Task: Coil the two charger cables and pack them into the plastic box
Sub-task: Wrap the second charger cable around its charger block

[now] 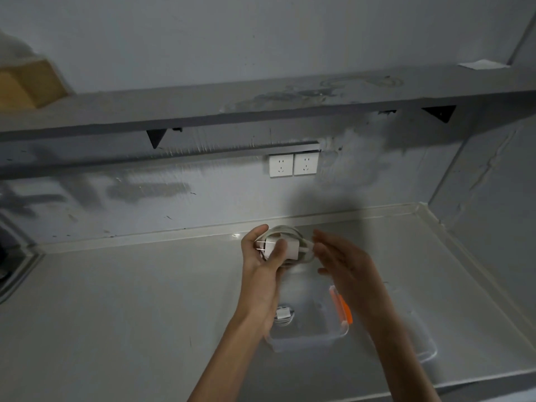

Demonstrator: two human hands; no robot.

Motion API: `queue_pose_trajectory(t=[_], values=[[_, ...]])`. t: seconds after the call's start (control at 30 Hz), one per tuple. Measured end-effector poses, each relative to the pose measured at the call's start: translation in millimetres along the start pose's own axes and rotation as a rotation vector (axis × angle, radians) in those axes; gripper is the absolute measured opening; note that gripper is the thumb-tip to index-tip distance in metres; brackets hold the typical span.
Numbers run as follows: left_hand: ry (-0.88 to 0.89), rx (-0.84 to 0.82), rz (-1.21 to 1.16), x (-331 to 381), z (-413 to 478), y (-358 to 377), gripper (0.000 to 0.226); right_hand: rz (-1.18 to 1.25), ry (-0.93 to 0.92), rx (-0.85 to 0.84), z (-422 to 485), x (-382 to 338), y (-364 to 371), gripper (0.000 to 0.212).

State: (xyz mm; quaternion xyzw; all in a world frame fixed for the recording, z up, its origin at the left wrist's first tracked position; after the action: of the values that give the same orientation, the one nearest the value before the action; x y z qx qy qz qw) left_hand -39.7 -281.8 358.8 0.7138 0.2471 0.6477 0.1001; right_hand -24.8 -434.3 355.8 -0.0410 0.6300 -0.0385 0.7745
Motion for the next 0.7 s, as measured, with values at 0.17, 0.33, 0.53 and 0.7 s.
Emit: queue_pose_trajectory(t=[0.17,0.33,0.53,0.7], values=[[0.057,0.013,0.087,-16,8,17,0.042,-0.059,-0.023,-0.031,19,16,-29,0.032],[-0.002,0.069,0.138,-44,16,32,0.053,-0.05,0.006,-0.326,39,31,-45,0.046],[-0.203,0.22,-0.032,-108,17,31,0.047,-0.202,0.032,-0.423,45,89,-58,0.04],[-0.371,0.182,0.024,-151,22,1,0.034,-0.242,0.13,-0.491,32,148,-47,0.027]])
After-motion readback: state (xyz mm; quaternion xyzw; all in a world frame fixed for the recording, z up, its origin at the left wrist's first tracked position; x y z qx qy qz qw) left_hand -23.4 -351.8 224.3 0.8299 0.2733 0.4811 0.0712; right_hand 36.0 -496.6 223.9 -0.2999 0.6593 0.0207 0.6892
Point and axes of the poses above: each hand's wrist, its own z-axis towards the middle knuckle, its own y-axis out of the palm, x = y × z, the point moved 3 cm from there along z, towards the middle knuckle, and after that the axes turned 3 degrees about -y, right-handed, at the moved point
